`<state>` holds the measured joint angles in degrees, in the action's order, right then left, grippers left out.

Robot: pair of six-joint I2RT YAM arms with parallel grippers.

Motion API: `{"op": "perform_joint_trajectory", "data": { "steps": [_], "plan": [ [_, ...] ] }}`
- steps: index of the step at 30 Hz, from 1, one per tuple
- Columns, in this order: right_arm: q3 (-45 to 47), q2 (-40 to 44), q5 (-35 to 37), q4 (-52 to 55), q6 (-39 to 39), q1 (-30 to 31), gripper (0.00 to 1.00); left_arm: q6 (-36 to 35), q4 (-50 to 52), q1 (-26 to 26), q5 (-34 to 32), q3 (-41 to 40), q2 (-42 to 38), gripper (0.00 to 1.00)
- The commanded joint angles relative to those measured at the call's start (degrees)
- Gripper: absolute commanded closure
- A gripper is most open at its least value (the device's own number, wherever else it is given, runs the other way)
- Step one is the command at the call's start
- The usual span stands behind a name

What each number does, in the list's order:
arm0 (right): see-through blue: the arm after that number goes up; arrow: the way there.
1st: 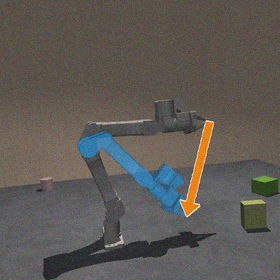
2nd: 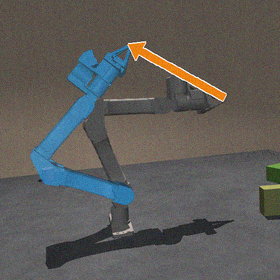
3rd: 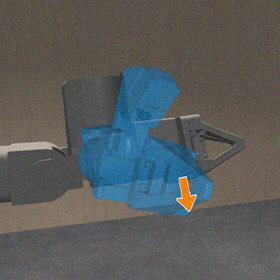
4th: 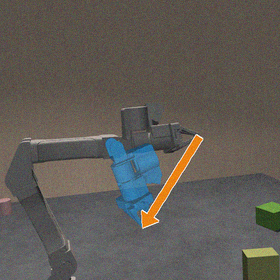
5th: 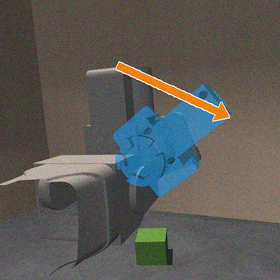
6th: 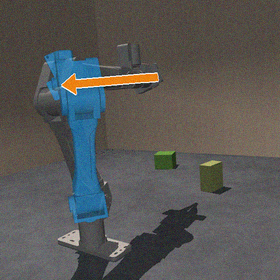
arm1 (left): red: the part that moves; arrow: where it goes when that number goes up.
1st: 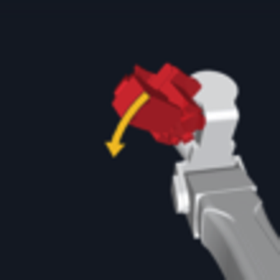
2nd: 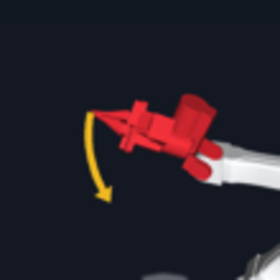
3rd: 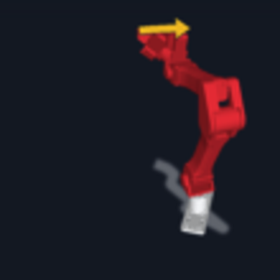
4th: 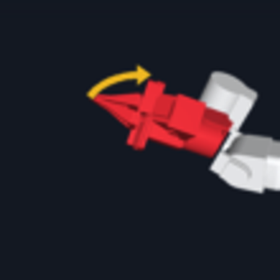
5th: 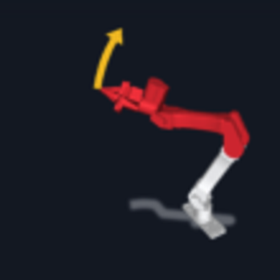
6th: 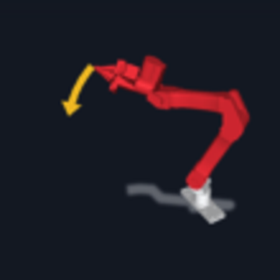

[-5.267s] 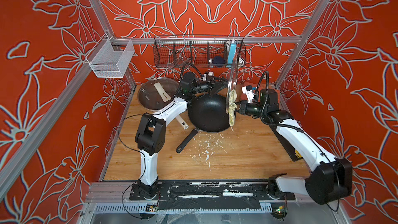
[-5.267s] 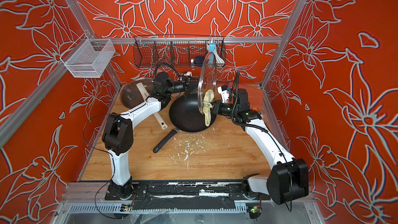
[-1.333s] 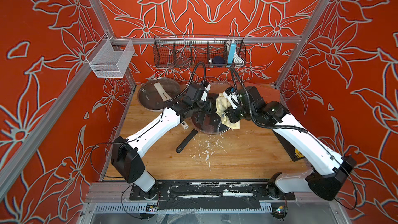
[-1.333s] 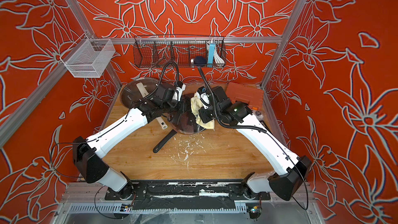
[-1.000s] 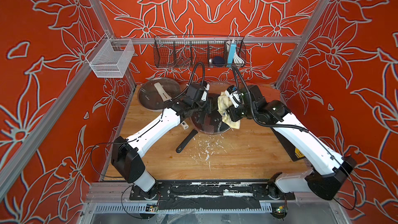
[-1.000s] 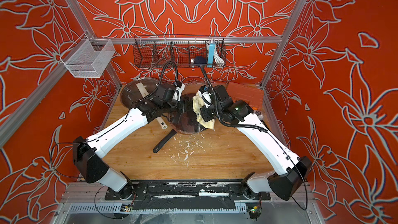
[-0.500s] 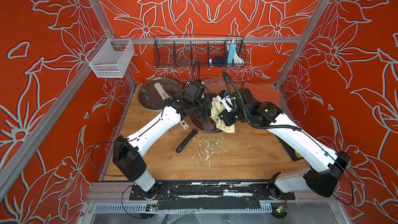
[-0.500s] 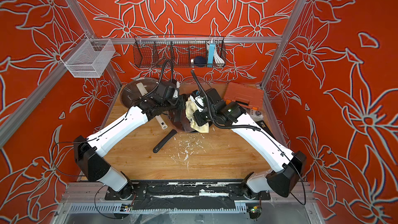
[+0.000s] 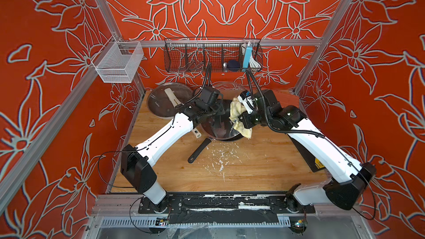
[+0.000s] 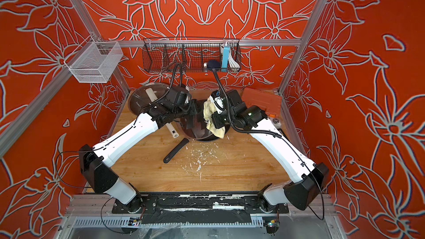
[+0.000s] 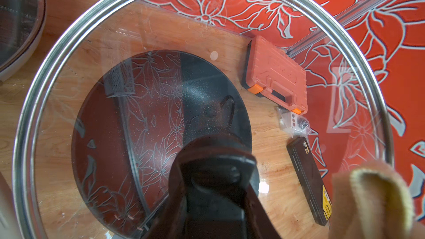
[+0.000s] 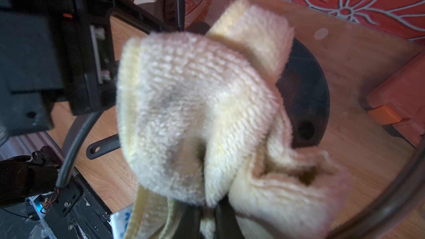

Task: Wipe the pot lid with a cloth
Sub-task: Wipe the pot lid.

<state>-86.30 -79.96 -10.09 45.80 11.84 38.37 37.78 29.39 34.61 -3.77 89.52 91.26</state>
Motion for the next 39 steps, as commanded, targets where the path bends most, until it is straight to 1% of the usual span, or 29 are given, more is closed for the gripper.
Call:
{"op": "perform_joint_trajectory", "data": {
  "steps": [1, 5, 8, 10, 12, 17, 21, 22, 24, 26, 29, 34, 36, 39],
  "plan": [
    [1.54, -0.76, -2.12, -0.96, 0.36, 2.83, 1.0, 1.23, -7.07, 0.37, 0.04, 3.93, -1.83, 1.0],
    [1.84, -1.6, -2.14, -1.74, 1.27, 5.2, 1.0, 1.12, -6.81, 0.37, -0.18, 4.09, -1.87, 1.0],
    [1.34, -0.65, 3.04, -0.89, 1.2, 4.69, 1.0, -0.08, -7.01, 0.37, -0.45, 3.43, -2.13, 1.0],
    [0.56, 0.16, 4.09, -0.16, 1.06, 2.78, 1.0, -2.3, -7.62, 0.35, -0.3, 2.56, -2.47, 1.0],
    [0.19, 1.07, 3.86, 0.07, 0.72, 0.21, 1.0, -5.9, -8.64, 0.37, 0.13, 1.73, -2.8, 1.0],
    [-0.98, 1.61, 2.1, 0.84, -0.56, -7.37, 1.0, -20.18, -13.91, 0.36, 4.07, -1.74, -5.04, 1.0],
    [-3.72, 0.41, 1.42, 1.39, -1.86, -10.51, 1.0, -30.29, -18.57, 0.37, 6.49, -5.89, -7.68, 1.0],
    [-4.64, -0.19, 0.76, 1.57, -2.34, -10.51, 1.0, -32.69, -19.62, 0.37, 7.03, -6.95, -8.33, 1.0],
    [-5.7, -1.19, -2.72, 1.3, -2.42, -10.36, 1.0, -36.37, -21.29, 0.37, 7.59, -8.43, -9.33, 1.0],
    [-5.42, -1.83, -4.27, 0.31, -1.9, -9.13, 1.0, -39.42, -22.59, 0.37, 8.11, -9.34, -10.0, 1.0],
    [-4.96, -2.97, -3.9, -0.13, -1.05, -6.42, 1.0, -43.36, -23.29, 0.46, 8.69, -9.67, -10.48, 1.0],
    [-4.4, -4.22, -4.33, -1.82, 0.72, -2.99, 1.0, -47.96, -25.08, 0.63, 9.1, -10.79, -11.44, 1.0],
    [-4.44, -4.33, -4.14, -1.87, 1.38, -2.7, 1.0, -49.27, -25.65, 0.72, 8.73, -11.26, -11.72, 1.0],
    [-4.05, -3.45, -0.69, -1.41, 1.53, -4.07, 1.0, -49.95, -28.46, 0.82, 7.84, -13.32, -12.54, 1.0]
  ]
}}
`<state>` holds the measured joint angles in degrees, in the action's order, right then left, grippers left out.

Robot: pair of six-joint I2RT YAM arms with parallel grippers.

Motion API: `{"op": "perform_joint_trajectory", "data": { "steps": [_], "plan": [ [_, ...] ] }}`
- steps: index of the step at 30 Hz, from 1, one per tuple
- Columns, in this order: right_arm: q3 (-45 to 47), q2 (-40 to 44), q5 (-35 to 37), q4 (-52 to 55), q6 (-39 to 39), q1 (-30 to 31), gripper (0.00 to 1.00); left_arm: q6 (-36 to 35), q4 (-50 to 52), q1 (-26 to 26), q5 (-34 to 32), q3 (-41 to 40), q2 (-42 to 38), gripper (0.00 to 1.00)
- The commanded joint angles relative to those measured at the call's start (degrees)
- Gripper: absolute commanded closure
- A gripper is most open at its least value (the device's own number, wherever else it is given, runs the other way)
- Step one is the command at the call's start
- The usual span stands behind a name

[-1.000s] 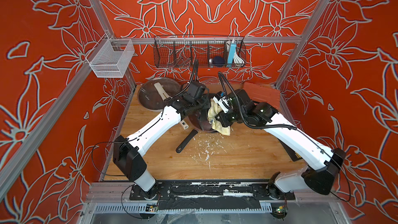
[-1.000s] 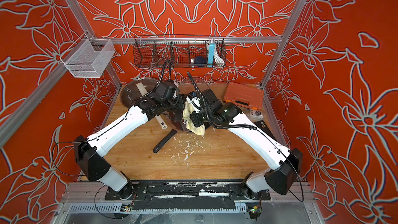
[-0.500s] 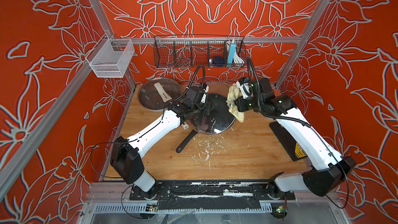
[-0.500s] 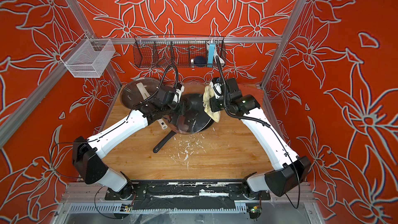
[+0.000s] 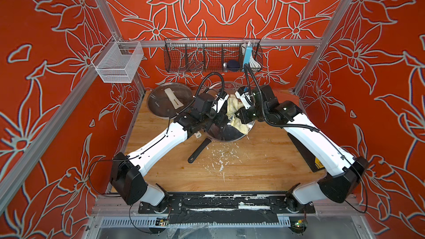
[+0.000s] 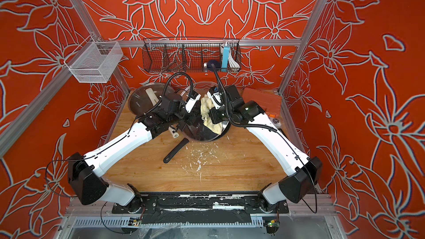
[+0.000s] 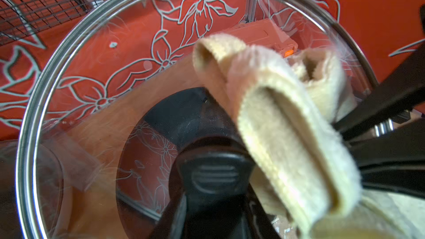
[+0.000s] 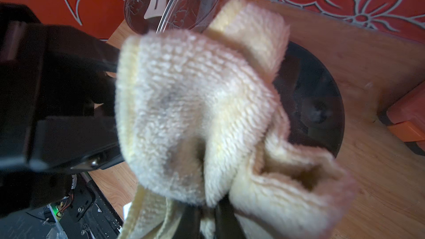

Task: Wipe the pot lid with a cloth
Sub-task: Wipe the pot lid.

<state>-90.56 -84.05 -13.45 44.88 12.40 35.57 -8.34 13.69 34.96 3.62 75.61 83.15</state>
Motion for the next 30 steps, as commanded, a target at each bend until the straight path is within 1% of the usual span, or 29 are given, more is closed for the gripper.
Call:
{"op": "perform_joint_trajectory", "data": {
  "steps": [1, 4, 8, 11, 13, 18, 21, 22, 23, 25, 28, 30],
  "plan": [
    [0.21, 0.88, 3.17, -0.06, 1.18, -2.58, 1.0, -4.63, -14.12, 0.46, 0.99, -0.56, -4.94, 1.0],
    [0.14, 1.55, 3.73, 0.75, 1.0, -6.3, 1.0, -7.86, -17.92, 0.46, 2.02, -3.64, -6.1, 1.0],
    [-0.82, 1.67, 4.65, 1.61, -1.17, -8.59, 1.0, -16.02, -19.53, 0.64, 4.85, -5.75, -6.89, 1.0],
    [-1.06, 1.26, 1.59, 1.32, -2.2, -8.3, 1.0, -22.59, -20.01, 0.81, 7.45, -7.0, -7.47, 1.0],
    [-0.42, 1.13, 0.27, 0.16, -2.33, -7.01, 1.0, -26.03, -19.96, 0.98, 8.79, -7.49, -7.7, 1.0],
    [0.02, -0.47, 1.02, -0.21, -2.91, -2.37, 1.0, -33.31, -19.59, 1.67, 11.78, -8.53, -8.22, 1.0],
    [0.09, -0.72, 0.6, -0.23, -3.37, -1.62, 1.0, -36.69, -19.69, 1.87, 13.05, -9.34, -8.68, 1.0],
    [-0.28, -0.68, 1.6, 0.26, -3.67, -1.57, 1.0, -37.11, -19.44, 1.94, 13.25, -9.43, -8.79, 1.0],
    [-0.49, -0.37, 3.13, 0.71, -3.99, -1.71, 1.0, -39.43, -18.97, 1.95, 13.35, -9.39, -8.8, 1.0],
    [-0.96, 0.4, 5.42, 1.41, -4.25, -3.1, 1.0, -42.1, -17.7, 2.04, 13.43, -9.34, -8.9, 1.0],
    [-1.15, 1.59, 5.39, 1.79, -4.41, -7.04, 1.0, -46.82, -15.81, 2.22, 13.96, -9.34, -9.22, 1.0],
    [-1.32, 1.8, 5.65, 2.01, -6.26, -8.1, 1.0, -50.35, -14.48, 2.39, 14.44, -9.18, -9.21, 1.0]
  ]
}}
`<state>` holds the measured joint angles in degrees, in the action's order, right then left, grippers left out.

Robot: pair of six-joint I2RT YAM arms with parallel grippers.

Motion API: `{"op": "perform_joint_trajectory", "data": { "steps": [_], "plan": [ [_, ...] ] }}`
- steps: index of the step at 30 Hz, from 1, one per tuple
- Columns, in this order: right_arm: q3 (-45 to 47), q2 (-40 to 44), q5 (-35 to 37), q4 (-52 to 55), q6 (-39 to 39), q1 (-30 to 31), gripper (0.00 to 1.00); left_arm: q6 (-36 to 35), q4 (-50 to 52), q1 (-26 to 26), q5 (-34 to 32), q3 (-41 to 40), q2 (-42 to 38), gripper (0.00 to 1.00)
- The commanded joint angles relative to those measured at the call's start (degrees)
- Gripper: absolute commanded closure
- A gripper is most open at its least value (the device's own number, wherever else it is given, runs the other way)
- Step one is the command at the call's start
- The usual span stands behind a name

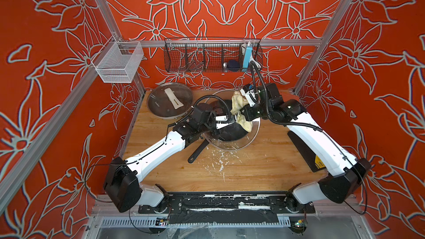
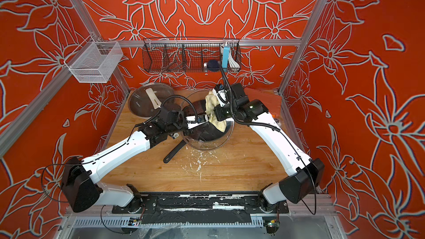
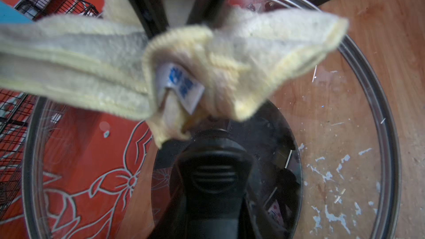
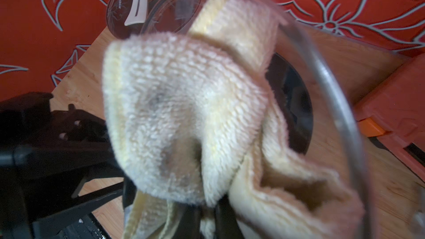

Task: Wipe the pot lid with a cloth
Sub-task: Wipe the pot lid.

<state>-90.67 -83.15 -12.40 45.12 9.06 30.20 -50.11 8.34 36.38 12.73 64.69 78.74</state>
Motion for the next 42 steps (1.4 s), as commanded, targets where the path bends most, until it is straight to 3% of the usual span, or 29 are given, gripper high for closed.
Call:
{"op": "perform_joint_trajectory", "data": {
  "steps": [1, 7, 15, 20, 27, 42],
  "plan": [
    [-1.63, 0.62, 4.4, 2.15, -4.01, -2.72, 1.0, -9.92, -8.56, 1.06, 5.45, 1.84, -4.79, 1.0],
    [-1.98, -0.75, -1.39, 0.58, -7.65, -0.87, 1.0, -16.96, -6.27, 2.17, 6.85, 2.02, -4.91, 1.0],
    [-2.93, -4.09, -0.81, 2.42, -15.2, 6.27, 1.0, -22.65, -3.59, 4.55, 7.69, 2.9, -4.41, 1.0],
    [-2.28, -2.53, 4.99, 1.15, -15.37, 4.83, 1.0, -24.61, -2.58, 5.28, 7.68, 2.47, -4.52, 1.0],
    [-2.94, -0.39, 5.19, 0.75, -17.63, -0.71, 1.0, -28.51, -1.04, 5.63, 6.95, 1.32, -5.02, 1.0],
    [-6.4, -8.93, -10.92, 0.84, -25.43, 7.81, 1.0, -35.15, 0.9, 9.99, 4.69, 3.06, -3.71, 1.0]
  ]
}}
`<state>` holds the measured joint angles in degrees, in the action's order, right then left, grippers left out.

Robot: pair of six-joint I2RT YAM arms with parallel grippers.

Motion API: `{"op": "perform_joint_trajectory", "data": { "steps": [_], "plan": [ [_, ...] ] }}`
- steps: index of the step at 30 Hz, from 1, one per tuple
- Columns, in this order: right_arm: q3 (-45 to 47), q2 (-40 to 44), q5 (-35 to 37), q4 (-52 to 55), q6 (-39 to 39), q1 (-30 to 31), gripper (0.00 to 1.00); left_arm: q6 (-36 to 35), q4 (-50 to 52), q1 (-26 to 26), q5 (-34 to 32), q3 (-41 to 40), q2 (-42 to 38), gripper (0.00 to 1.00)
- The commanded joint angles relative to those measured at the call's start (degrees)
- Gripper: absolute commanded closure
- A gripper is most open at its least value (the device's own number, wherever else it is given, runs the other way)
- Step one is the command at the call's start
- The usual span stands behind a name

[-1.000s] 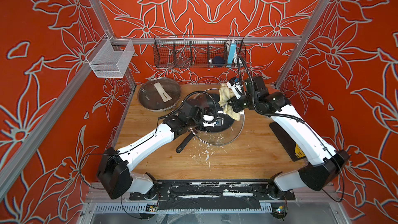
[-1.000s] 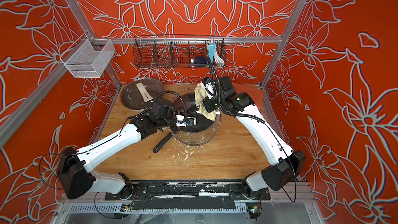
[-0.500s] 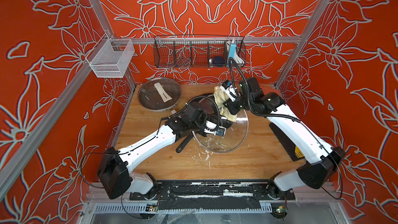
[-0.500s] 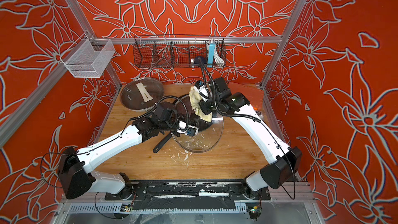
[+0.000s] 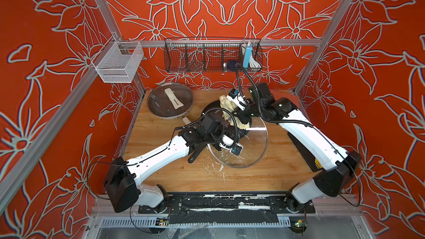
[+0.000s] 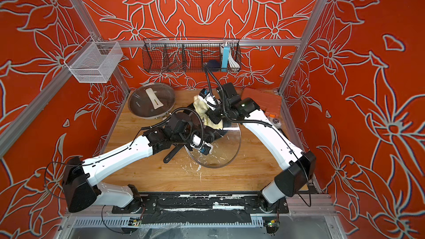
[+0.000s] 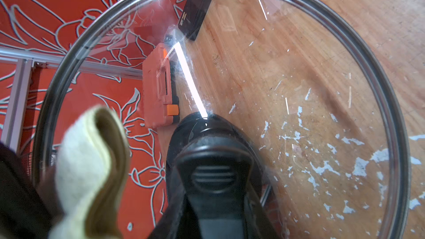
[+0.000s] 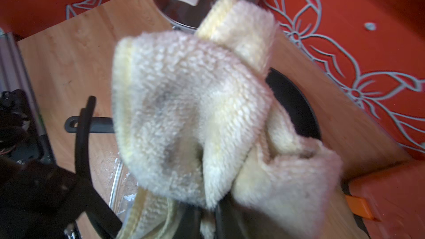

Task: Wipe the pot lid with a cloth
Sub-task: Wipe the pot lid.

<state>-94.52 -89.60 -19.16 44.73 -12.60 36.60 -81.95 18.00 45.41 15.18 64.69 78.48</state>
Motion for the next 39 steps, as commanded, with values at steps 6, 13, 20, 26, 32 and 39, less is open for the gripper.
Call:
{"op": "perform_joint_trajectory", "data": {
  "steps": [6, 13, 20, 26, 32, 39],
  "plan": [
    [-5.76, -6.64, -4.95, 4.18, -5.1, 3.26, 1.0, -3.36, -9.0, 1.5, 1.9, 3.78, -2.67, 1.0],
    [-5.15, -2.68, 0.35, 2.76, -4.18, 0.59, 1.0, -1.8, -10.3, 1.51, 0.37, 3.13, -2.45, 1.0],
    [0.17, 5.1, 1.45, -0.08, -0.97, -6.08, 1.0, 8.97, -17.02, 1.52, -3.21, 2.8, -1.07, 1.0],
    [5.4, 12.16, 5.09, -0.44, 2.3, -10.41, 1.0, 21.7, -23.46, 1.53, -8.88, 3.23, -0.04, 1.0],
    [10.44, 18.42, 9.16, 0.85, 3.65, -11.9, 1.0, 41.38, -28.71, 1.61, -17.18, 5.33, 1.12, 1.0],
    [15.17, 23.67, 6.16, 1.93, 5.29, -11.81, 1.0, 57.65, -30.38, 2.04, -22.99, 8.06, 2.78, 1.0]
  ]
}}
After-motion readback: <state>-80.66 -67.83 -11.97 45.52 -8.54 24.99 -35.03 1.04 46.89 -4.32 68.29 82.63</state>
